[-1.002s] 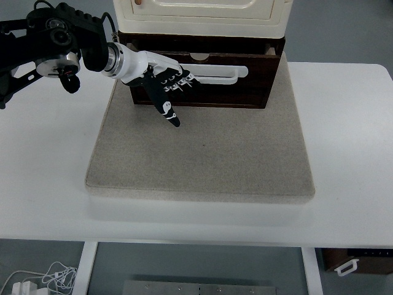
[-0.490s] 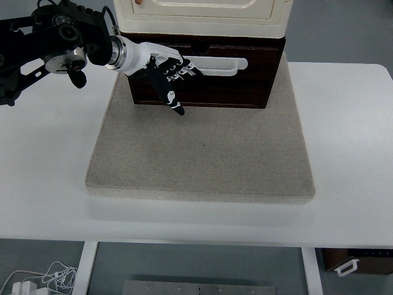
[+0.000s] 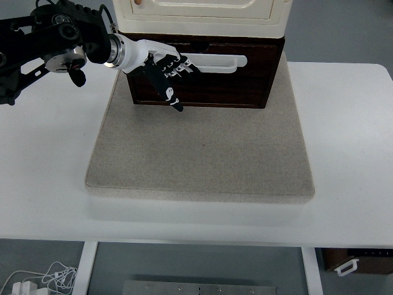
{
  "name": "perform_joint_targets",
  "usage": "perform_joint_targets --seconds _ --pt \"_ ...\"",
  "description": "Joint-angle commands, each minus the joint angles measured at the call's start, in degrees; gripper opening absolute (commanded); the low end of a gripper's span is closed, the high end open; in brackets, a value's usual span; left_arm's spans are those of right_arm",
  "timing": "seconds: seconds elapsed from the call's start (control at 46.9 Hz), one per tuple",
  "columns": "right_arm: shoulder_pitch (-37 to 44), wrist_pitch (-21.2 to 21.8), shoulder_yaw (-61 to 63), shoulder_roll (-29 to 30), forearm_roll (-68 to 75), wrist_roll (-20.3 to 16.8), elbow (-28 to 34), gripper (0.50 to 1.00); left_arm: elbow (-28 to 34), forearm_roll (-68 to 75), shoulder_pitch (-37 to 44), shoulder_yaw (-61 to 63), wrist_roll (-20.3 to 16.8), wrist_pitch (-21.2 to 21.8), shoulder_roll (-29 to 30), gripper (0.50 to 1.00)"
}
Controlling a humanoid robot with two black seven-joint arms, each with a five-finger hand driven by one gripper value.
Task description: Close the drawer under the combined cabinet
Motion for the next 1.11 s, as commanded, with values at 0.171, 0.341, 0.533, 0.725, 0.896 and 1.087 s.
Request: perform_joint_targets --seconds 0.171,0.341,0.533,0.725,0.896,1.087 --pt "0.0 0.0 0.0 0.0 0.1 0.0 0.0 0.952 1.0 -0.2 0.0 -0.5 0.0 0.0 0.4 1.0" --pt "0.0 0.0 0.0 0.0 0.1 0.0 0.0 0.952 1.3 -0.2 0.0 -1.0 0.0 0.0 0.5 1.0" --pt "0.0 0.0 0.0 0.0 0.0 0.0 0.0 0.952 1.3 0.2 0.0 -1.8 -0.2 0.3 0.6 1.0" --pt "0.0 0.0 0.0 0.0 0.0 0.0 0.0 0.952 -0.6 -0.8 1.0 -8.0 -0.3 -2.2 0.7 1.0" --pt "0.0 0.0 0.0 0.0 0.1 0.0 0.0 0.952 -0.9 -2.0 2.2 -13.4 -0.6 -10.6 0.7 1.0" --pt "0.0 0.0 0.0 0.0 0.0 0.1 0.0 0.952 -2.6 -8.3 2.9 -20.1 -2.9 -15.1 0.4 1.0"
